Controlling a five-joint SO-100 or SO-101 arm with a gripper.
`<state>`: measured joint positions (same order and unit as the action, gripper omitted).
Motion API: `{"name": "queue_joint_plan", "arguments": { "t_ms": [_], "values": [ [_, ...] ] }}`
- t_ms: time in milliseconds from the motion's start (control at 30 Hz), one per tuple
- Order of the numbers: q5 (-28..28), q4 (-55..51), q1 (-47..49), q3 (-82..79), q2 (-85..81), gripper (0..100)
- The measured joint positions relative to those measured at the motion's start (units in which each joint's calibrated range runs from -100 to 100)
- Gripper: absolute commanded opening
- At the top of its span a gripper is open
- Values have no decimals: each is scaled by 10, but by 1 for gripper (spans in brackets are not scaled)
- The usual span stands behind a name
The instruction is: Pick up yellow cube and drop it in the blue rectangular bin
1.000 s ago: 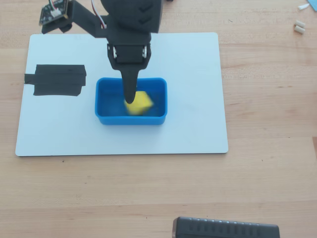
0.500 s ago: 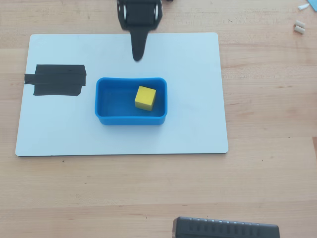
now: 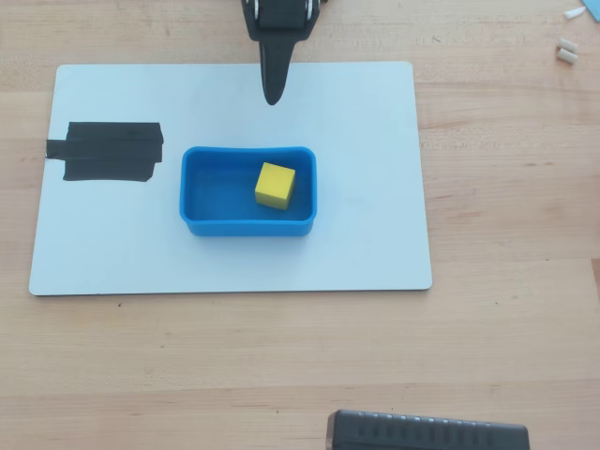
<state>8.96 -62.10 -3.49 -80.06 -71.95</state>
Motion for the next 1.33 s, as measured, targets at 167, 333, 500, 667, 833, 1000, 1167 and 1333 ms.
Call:
{"name": "queue_joint_plan", "arguments": {
  "t_ms": [167,333,500,667,833,1000,1167,1333],
  "values": [
    [0,3,5,-91,-108,0],
    [0,-26,5,-140,-215,0],
    [0,-30,2,-141,-230,0],
    [0,-30,2,-141,-230,0],
    [0,-30,2,-141,-230,0],
    [0,-30,2,-141,-230,0],
    [0,-30,2,-141,-230,0],
    [0,-30,2,-141,-230,0]
  ]
}}
